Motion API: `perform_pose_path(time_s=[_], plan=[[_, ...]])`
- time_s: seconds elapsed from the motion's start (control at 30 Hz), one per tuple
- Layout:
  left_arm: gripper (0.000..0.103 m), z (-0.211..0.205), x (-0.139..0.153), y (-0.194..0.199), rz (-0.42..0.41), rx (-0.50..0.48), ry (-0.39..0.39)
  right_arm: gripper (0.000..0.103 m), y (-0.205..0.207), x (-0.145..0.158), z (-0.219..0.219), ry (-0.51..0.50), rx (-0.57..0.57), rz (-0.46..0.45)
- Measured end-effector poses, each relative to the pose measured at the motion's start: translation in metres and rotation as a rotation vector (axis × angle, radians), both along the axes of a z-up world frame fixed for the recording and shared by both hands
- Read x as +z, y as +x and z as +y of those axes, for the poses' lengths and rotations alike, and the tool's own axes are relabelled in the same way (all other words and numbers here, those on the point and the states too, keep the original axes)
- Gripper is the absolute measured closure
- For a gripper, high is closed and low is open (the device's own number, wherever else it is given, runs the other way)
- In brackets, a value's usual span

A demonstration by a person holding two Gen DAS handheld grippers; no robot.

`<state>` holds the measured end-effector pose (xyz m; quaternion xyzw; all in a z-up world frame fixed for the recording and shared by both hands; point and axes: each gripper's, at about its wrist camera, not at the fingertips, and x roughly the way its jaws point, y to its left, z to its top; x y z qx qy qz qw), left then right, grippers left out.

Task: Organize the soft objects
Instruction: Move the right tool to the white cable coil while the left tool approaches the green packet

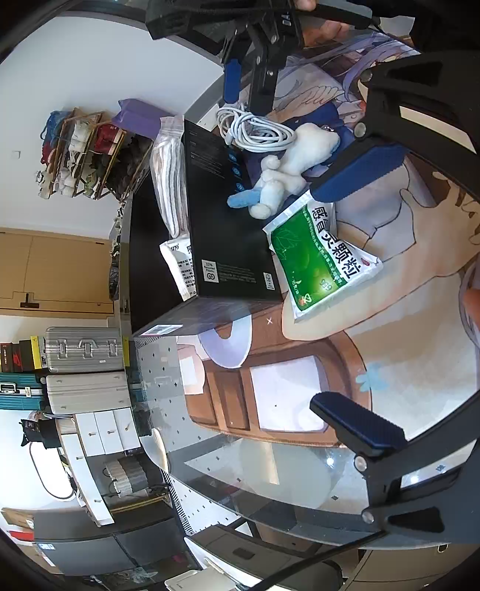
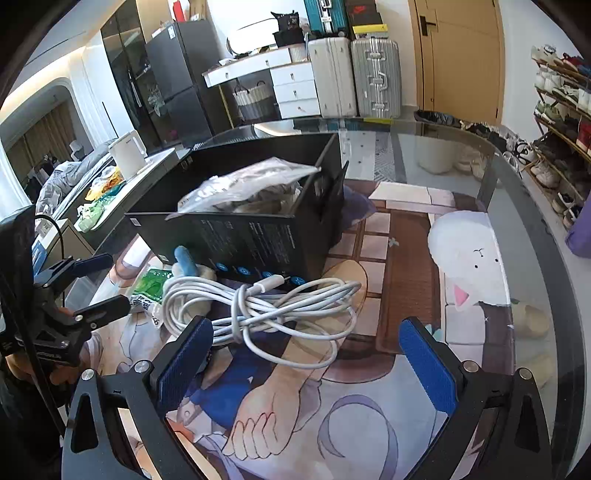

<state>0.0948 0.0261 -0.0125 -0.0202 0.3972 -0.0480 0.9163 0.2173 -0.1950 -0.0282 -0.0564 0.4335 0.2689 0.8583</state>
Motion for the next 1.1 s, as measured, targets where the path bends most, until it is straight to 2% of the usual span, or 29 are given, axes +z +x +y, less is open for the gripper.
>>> perform_pose_path(time_s=[0.1, 0.6, 1.1], plan=[[0.000, 0.002, -0.002, 0.000, 0.006, -0.003, -0.007, 0.001, 0.005, -0.003, 0.000, -0.018, -0.011, 0.012], [0.000, 0.003, -0.005, 0.000, 0.019, -0.009, -0.026, 0.001, 0.025, -0.010, -0.001, 0.057, 0.025, 0.096], [0.000, 0.000, -0.005, 0.000, 0.023, -0.012, -0.030, 0.001, 0.030, -0.014, 0.009, 0.106, 0.055, 0.110]])
